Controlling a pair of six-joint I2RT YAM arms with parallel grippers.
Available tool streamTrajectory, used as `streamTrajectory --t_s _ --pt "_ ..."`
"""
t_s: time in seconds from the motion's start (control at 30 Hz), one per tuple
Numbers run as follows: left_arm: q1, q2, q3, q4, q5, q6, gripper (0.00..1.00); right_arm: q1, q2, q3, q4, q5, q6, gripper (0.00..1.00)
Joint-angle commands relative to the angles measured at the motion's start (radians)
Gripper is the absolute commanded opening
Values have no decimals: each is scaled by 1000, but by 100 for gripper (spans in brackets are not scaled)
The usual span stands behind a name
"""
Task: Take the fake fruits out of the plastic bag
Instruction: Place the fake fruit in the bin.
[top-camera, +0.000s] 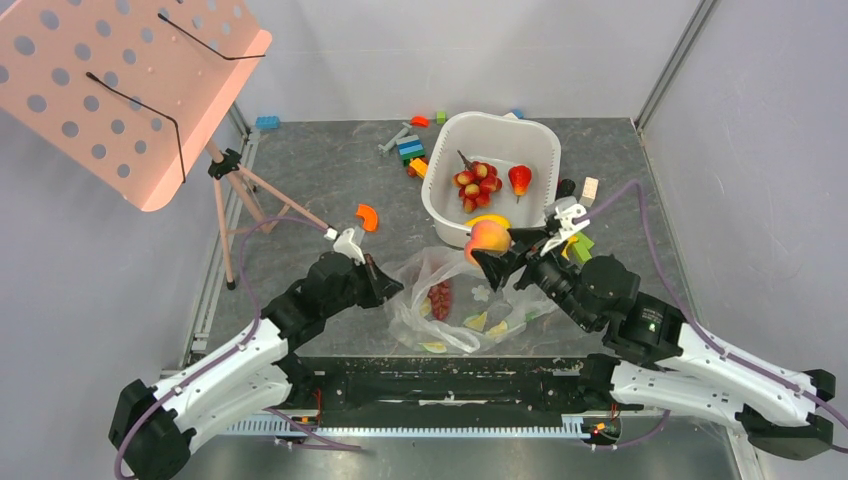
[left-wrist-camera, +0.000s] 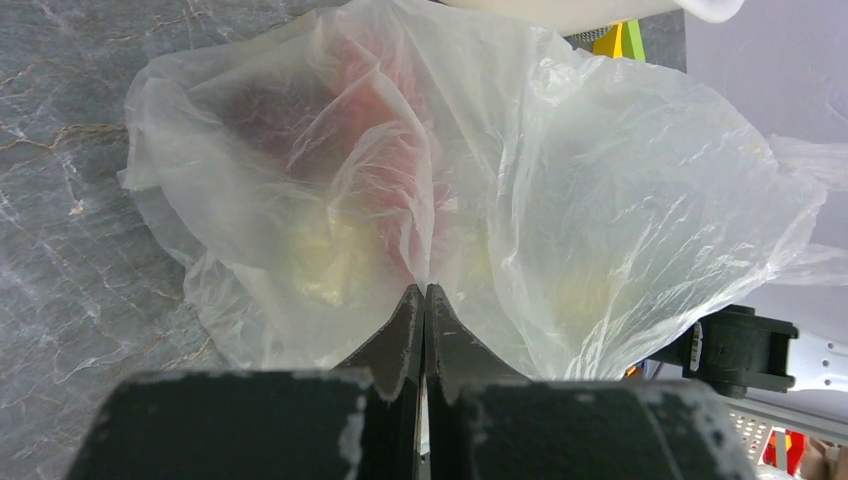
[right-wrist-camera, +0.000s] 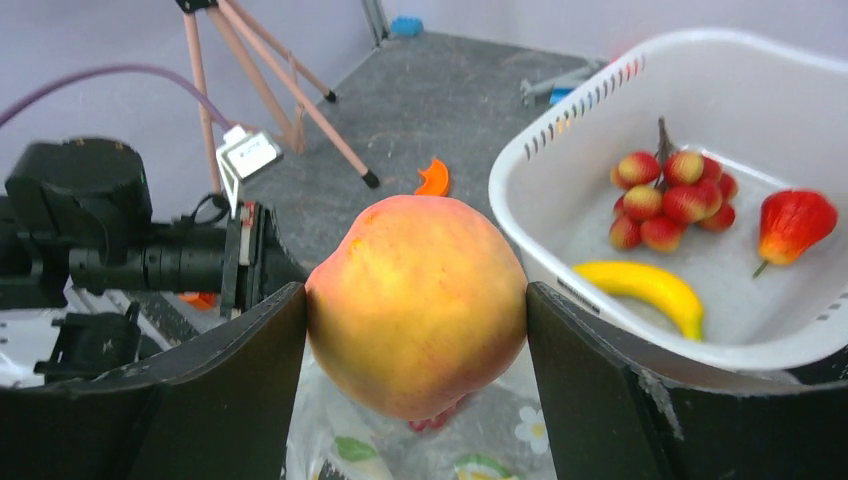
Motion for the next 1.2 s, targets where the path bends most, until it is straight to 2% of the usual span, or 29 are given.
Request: streamTrajectory --t_s 0.0,0.17,0.3,0.67,0.93,1.17 --pt "-3 -39 -4 -26 -29 73 5 0 76 119 -23 82 -86 66" --pt "-3 -61 5 -67 -37 91 4 -8 205 230 -30 215 -190 66" --pt "-3 -61 5 -79 -31 99 2 -76 312 320 -29 219 -248 67" --pt "-3 -69 4 -102 -23 110 2 -434 553 433 -12 -76 -283 67" --pt "-3 -72 13 -120 -5 117 2 -667 836 567 5 -292 -264 63" --pt "-3 -103 6 -147 1 113 2 -760 1039 683 3 -291 -253 64"
